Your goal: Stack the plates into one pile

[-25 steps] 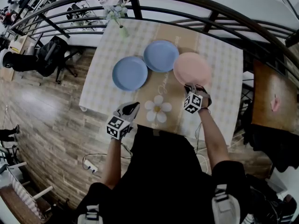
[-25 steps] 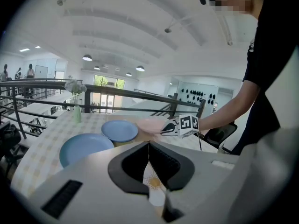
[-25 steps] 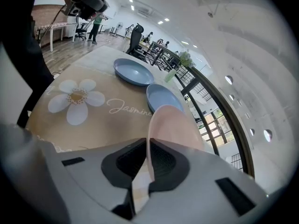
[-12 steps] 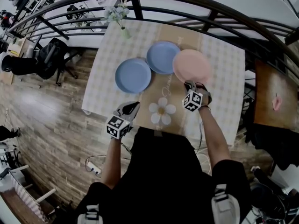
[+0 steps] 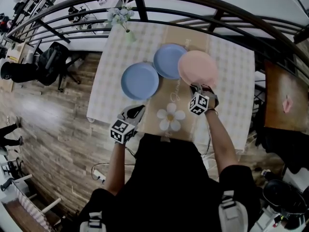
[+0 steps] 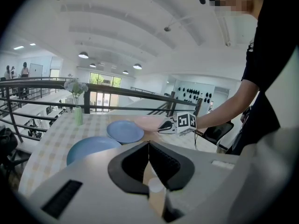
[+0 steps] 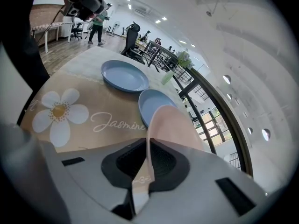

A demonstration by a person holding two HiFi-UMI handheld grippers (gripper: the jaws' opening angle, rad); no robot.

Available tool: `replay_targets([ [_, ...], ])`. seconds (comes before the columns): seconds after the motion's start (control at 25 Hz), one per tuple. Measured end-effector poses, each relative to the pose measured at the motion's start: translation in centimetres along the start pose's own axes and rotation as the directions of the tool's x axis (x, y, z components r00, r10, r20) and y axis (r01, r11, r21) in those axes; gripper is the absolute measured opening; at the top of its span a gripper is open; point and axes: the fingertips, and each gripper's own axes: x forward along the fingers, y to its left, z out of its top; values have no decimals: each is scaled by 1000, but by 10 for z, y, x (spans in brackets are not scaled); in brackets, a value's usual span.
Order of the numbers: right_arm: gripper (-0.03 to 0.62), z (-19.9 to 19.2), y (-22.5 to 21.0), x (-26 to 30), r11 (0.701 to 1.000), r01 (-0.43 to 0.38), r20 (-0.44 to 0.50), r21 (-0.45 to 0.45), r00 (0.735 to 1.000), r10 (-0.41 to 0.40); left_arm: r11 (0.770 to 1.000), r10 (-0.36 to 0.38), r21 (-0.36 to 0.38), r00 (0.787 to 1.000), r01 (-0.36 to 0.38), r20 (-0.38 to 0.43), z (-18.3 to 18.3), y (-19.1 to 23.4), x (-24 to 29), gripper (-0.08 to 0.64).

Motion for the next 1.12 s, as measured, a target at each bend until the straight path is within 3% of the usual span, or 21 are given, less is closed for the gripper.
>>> replay_targets([
  [1.12,22,73,6,53,999,-27,40,-30,999,28,1000,2,-26,1000,-3,-16,-7,46,-18,3],
])
